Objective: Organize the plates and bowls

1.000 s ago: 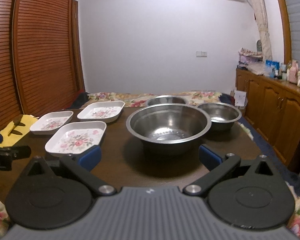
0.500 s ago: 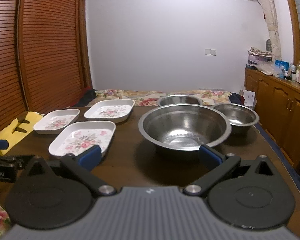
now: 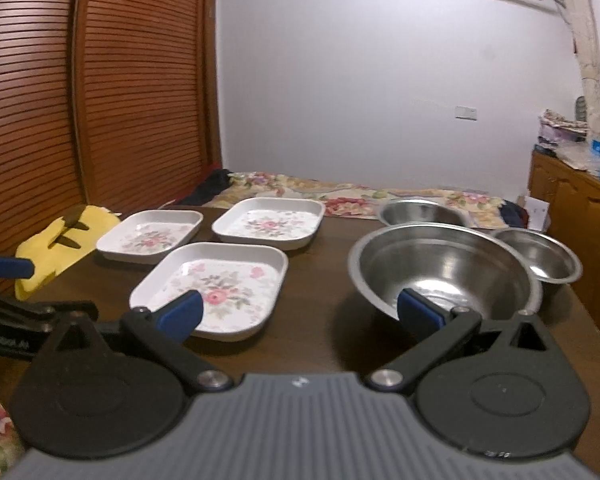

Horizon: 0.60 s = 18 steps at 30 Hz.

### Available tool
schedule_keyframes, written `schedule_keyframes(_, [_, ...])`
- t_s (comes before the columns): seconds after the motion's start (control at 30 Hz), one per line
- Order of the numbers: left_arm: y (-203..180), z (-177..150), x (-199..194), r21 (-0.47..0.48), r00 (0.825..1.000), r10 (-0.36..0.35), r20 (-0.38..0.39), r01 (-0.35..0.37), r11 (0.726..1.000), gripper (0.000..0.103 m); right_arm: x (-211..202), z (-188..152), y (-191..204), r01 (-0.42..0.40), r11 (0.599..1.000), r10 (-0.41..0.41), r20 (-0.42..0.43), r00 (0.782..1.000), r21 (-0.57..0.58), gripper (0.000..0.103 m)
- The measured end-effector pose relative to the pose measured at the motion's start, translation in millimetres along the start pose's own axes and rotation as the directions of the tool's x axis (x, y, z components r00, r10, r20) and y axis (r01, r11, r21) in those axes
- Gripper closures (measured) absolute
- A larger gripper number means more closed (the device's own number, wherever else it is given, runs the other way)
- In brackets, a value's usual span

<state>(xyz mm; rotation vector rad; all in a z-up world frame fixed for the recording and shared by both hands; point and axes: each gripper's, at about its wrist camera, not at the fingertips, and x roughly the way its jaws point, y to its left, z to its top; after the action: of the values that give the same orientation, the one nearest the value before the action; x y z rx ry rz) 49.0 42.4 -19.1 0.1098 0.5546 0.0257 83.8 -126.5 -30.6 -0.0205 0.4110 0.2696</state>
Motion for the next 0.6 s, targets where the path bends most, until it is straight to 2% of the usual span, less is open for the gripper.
schedule_keyframes(0.17, [12.1, 7.9, 10.6, 0.009, 1.0, 0.017, 0.012, -0.017, 1.0, 0.0, 17.6, 2.0, 7.4, -0.043, 0.999, 0.043, -0.035, 0.998, -0.005, 0.001])
schedule_keyframes(0.27, [19.3, 13.2, 20.2, 0.014, 1.0, 0.014, 0.016, -0.014, 1.0, 0.0, 27.4, 3.0, 10.3, -0.067, 0.998, 0.067, -0.065, 0.996, -0.008, 0.014])
schedule_keyframes(0.33, [22.9, 15.6, 26.5, 0.017, 1.0, 0.008, 0.017, -0.008, 1.0, 0.0, 34.0, 3.4, 12.9, -0.082, 0.997, 0.081, -0.08, 0.993, -0.008, 0.014])
schedule_keyframes(0.47, [28.6, 18.4, 38.1, 0.015, 1.0, -0.012, 0.02, 0.011, 1.0, 0.0, 46.8, 4.7, 17.0, -0.091, 0.996, 0.089, -0.109, 0.99, -0.016, 0.016])
schedule_keyframes(0.6, [34.9, 18.1, 51.8, -0.013, 0.998, -0.062, 0.017, 0.062, 0.998, 0.0, 58.4, 6.2, 19.9, -0.103, 0.994, 0.099, -0.138, 0.985, -0.022, 0.023])
